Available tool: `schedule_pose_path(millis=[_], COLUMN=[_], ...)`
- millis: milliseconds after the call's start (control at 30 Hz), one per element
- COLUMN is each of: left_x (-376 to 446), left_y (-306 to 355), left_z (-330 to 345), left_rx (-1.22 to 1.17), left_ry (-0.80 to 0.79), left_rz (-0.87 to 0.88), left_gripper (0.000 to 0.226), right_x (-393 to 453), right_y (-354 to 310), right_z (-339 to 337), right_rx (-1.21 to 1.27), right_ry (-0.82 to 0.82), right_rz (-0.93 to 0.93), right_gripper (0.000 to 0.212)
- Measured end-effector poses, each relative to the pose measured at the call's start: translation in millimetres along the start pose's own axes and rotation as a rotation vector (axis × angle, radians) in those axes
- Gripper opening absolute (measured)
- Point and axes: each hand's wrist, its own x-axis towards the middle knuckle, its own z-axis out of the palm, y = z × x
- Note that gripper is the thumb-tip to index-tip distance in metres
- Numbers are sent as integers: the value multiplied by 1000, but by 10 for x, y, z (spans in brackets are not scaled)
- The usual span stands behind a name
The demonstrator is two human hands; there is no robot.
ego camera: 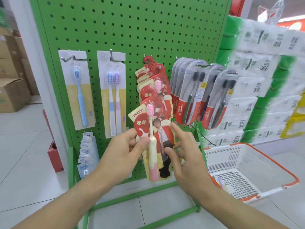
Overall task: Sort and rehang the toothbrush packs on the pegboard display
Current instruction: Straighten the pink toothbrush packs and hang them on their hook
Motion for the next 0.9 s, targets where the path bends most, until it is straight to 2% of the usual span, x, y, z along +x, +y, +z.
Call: schedule_pose_path(millis=[133,233,400,533,700,800,900], left_x=[88,134,177,216,246,234,239], left_y=[53,82,78,-9,-101,-124,-117], left_z=[6,85,90,108,80,72,96], left_rx=[-136,-106,-55,-29,-6,36,27], left_ry=[11,62,79,119,87,45,94], left_rz=[64,102,157,135,76,53,29], left_gripper=[35,47,53,53,50,38,33], right_x=[177,296,405,449,452,439,432], right_y=[-13,-67,-111,-142,-86,-59,-52], right_z=[-1,37,68,80,96,99,100], right_rx=[36,98,220,147,153,182,189], right_ry=[138,221,311,277,223,175,162], right_rz=[-21,-20,80,105,189,228,241], right_gripper=[62,62,61,58,56,58,58])
